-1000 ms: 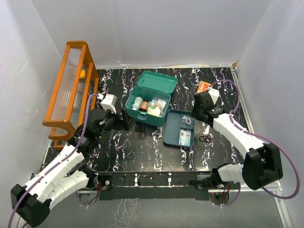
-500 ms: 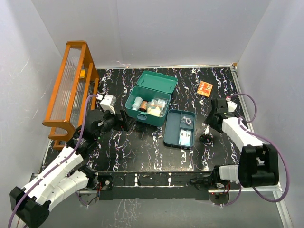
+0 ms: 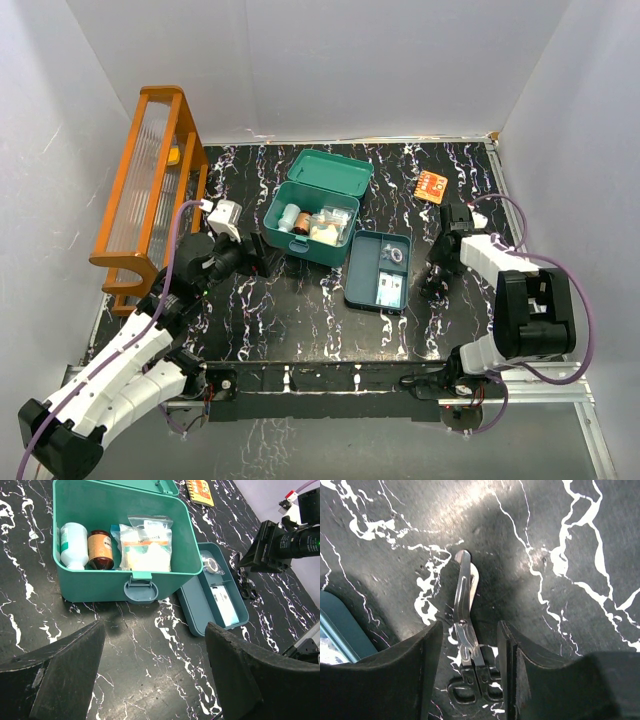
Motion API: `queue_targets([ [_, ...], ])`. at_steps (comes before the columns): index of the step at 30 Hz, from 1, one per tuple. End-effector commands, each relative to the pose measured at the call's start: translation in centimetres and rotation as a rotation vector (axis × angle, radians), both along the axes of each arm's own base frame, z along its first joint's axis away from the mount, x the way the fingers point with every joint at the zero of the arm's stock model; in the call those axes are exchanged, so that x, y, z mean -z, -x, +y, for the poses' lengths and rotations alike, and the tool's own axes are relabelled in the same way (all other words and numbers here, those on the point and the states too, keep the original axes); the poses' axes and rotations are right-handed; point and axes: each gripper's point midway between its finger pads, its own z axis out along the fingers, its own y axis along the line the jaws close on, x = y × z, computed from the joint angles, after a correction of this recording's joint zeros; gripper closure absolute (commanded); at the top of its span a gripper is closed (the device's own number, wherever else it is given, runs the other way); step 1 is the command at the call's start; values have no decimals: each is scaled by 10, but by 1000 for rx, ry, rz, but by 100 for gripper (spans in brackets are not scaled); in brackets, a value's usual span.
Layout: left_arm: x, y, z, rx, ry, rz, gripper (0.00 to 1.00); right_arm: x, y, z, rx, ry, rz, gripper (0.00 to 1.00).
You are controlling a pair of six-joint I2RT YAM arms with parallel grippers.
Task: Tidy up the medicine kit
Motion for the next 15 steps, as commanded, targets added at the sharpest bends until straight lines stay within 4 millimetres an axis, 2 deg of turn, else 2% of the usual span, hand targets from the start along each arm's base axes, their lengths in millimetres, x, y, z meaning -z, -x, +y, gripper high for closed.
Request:
queue_targets([
  [1, -7, 2, 0, 8, 15, -23, 21, -20, -38, -7, -10, 32, -110, 56],
  [7, -7, 3, 0, 4, 14, -19, 21, -16, -46, -12, -9, 52, -100, 59],
  [15, -3, 3, 1, -2, 13, -10, 21, -3, -43, -9, 16, 15, -79, 65],
])
